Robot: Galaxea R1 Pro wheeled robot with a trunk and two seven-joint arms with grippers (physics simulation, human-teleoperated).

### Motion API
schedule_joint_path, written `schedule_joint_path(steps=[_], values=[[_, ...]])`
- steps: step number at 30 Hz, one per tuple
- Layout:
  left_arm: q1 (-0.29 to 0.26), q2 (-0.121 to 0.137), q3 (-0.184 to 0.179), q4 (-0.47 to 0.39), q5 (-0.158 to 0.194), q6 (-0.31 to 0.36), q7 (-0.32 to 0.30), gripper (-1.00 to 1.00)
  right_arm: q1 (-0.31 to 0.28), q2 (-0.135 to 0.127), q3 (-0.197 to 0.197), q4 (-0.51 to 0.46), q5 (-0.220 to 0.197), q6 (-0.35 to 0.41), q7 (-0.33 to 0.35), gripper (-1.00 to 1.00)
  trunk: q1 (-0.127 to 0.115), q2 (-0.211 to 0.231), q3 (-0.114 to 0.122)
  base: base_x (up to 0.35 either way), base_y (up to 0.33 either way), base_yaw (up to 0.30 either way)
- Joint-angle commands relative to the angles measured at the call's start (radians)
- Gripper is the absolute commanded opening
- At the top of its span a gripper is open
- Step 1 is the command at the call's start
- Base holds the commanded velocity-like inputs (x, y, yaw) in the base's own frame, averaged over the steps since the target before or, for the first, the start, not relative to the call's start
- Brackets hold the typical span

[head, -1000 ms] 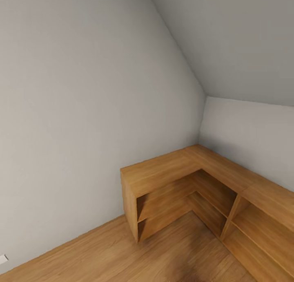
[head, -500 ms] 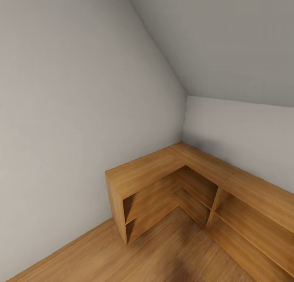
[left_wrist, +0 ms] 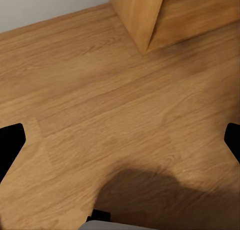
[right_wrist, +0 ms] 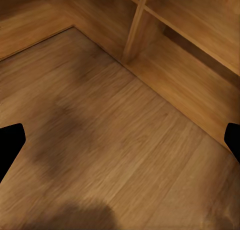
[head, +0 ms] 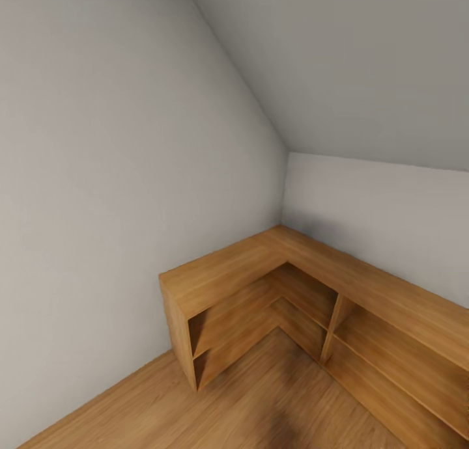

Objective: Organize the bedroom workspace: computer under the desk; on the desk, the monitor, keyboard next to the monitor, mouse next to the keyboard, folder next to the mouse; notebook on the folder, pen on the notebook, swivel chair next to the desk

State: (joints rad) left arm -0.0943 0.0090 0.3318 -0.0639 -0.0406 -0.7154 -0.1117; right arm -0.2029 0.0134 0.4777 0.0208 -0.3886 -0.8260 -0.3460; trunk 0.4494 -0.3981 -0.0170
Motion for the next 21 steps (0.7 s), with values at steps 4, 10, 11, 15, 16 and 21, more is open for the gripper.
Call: schedule_joint_path(steps=[4,10,11,15,16,21], values=[[-0.001,0.0,0.009,0.001,-0.004,-0.002,-0.007,1.0,-0.001,-0.002,0.008,0.001,-0.004,-0.002,-0.005,1.0,0.001,-0.002,-0.002,0.0,0.0,-0.014],[-0.001,0.0,0.009,0.001,-0.004,-0.001,-0.007,1.0,-0.001,-0.005,0.008,0.001,-0.006,-0.003,-0.005,1.0,0.001,-0.002,-0.002,0.0,0.0,-0.163],[-0.001,-0.001,0.009,0.001,-0.004,-0.001,-0.007,1.0,-0.001,-0.005,0.009,0.001,-0.005,-0.003,-0.005,1.0,0.001,-0.002,-0.002,0.0,0.0,-0.227],[-0.001,-0.001,0.01,0.001,-0.004,-0.001,-0.006,1.0,-0.001,-0.004,0.01,0.001,-0.003,-0.004,-0.005,1.0,0.001,-0.002,-0.002,0.0,0.026,-0.243],[-0.001,-0.002,0.01,0.001,-0.004,-0.001,-0.006,1.0,-0.001,-0.004,0.01,0.001,-0.003,-0.004,-0.005,1.0,0.001,-0.002,-0.002,0.0,0.106,-0.25],[-0.001,-0.003,0.01,0.001,-0.004,-0.001,-0.006,1.0,-0.001,-0.004,0.01,0.001,-0.003,-0.004,-0.005,1.0,0.001,-0.002,-0.002,0.051,0.225,-0.255]])
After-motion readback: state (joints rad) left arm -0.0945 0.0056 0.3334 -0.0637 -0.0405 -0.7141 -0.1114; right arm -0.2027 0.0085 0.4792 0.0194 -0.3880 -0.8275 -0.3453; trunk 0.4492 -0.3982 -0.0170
